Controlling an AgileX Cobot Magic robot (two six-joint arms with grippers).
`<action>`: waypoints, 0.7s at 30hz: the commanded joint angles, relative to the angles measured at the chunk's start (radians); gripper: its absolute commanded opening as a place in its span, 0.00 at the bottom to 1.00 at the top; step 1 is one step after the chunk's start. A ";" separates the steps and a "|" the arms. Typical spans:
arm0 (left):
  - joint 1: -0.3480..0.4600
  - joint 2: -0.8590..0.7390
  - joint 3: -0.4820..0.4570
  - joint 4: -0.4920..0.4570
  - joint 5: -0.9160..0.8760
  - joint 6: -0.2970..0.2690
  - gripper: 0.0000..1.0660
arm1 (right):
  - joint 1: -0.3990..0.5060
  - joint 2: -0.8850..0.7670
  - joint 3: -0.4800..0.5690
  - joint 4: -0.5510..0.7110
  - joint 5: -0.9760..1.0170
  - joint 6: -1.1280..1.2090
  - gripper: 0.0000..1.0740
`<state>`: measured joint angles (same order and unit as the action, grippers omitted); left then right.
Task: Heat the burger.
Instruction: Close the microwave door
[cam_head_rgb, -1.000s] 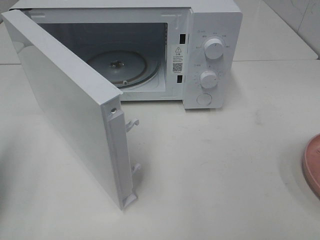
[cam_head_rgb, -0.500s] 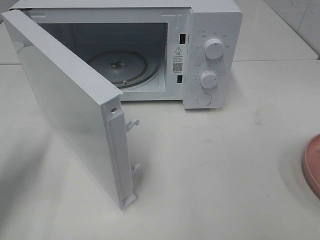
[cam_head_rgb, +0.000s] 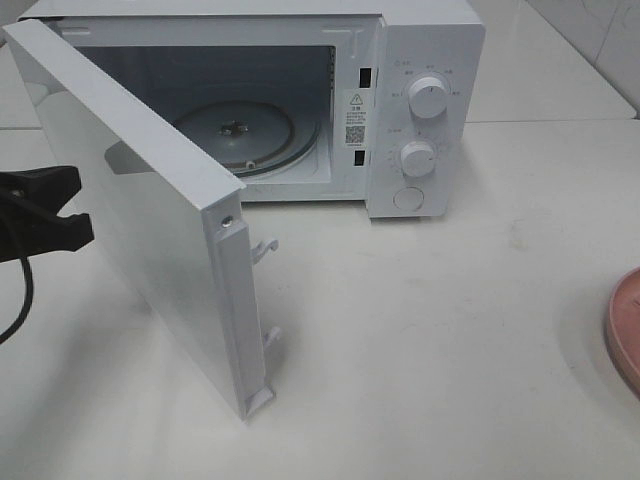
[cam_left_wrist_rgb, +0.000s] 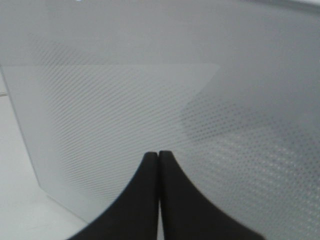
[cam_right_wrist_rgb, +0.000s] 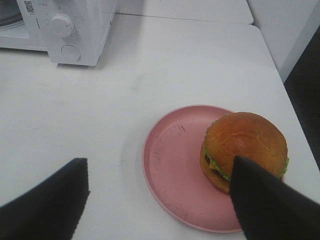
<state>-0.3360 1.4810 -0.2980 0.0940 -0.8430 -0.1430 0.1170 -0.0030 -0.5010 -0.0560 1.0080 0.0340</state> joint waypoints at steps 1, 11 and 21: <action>-0.090 0.032 -0.047 -0.106 -0.011 0.036 0.00 | -0.005 -0.034 0.002 -0.010 -0.015 0.000 0.71; -0.259 0.141 -0.179 -0.346 -0.006 0.143 0.00 | -0.005 -0.034 0.002 -0.010 -0.015 0.000 0.71; -0.341 0.242 -0.326 -0.456 0.012 0.191 0.00 | -0.005 -0.034 0.002 -0.010 -0.015 0.000 0.71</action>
<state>-0.6590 1.7080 -0.5910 -0.3300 -0.8390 0.0240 0.1170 -0.0030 -0.5010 -0.0560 1.0080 0.0360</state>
